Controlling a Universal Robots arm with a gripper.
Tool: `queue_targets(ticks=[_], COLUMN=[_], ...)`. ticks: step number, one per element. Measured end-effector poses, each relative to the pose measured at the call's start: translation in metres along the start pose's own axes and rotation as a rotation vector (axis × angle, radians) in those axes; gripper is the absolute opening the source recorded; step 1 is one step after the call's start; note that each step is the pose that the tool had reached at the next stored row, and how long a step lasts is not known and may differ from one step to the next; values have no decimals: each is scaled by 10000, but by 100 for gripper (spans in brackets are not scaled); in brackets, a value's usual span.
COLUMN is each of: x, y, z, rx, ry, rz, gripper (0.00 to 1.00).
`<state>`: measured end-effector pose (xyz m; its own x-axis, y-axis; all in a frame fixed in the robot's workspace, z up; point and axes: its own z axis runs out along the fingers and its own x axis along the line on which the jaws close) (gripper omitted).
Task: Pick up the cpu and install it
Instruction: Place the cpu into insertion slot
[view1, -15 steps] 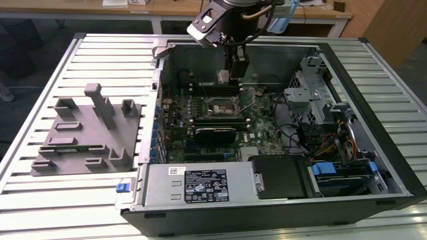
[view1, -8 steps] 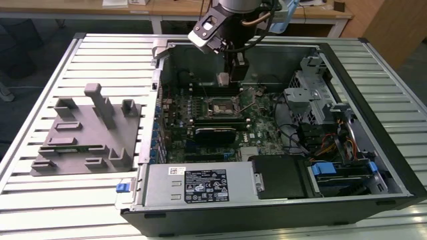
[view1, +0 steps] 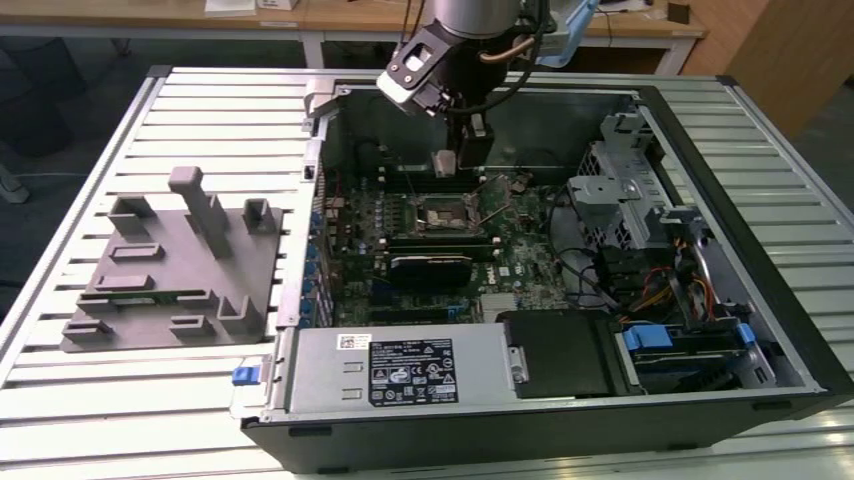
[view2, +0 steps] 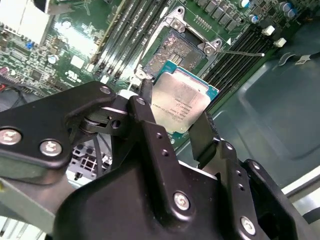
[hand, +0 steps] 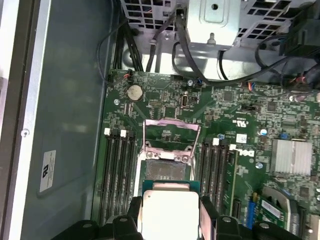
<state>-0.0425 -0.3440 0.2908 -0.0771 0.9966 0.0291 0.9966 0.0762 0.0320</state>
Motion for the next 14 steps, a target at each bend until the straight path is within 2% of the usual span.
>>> queue_targets(ticks=[4,14], x=[40,42], y=[-2,-56], z=[74,231], rx=[-5,-12], ry=[0,-16], rz=[100,327], gripper=[54,54])
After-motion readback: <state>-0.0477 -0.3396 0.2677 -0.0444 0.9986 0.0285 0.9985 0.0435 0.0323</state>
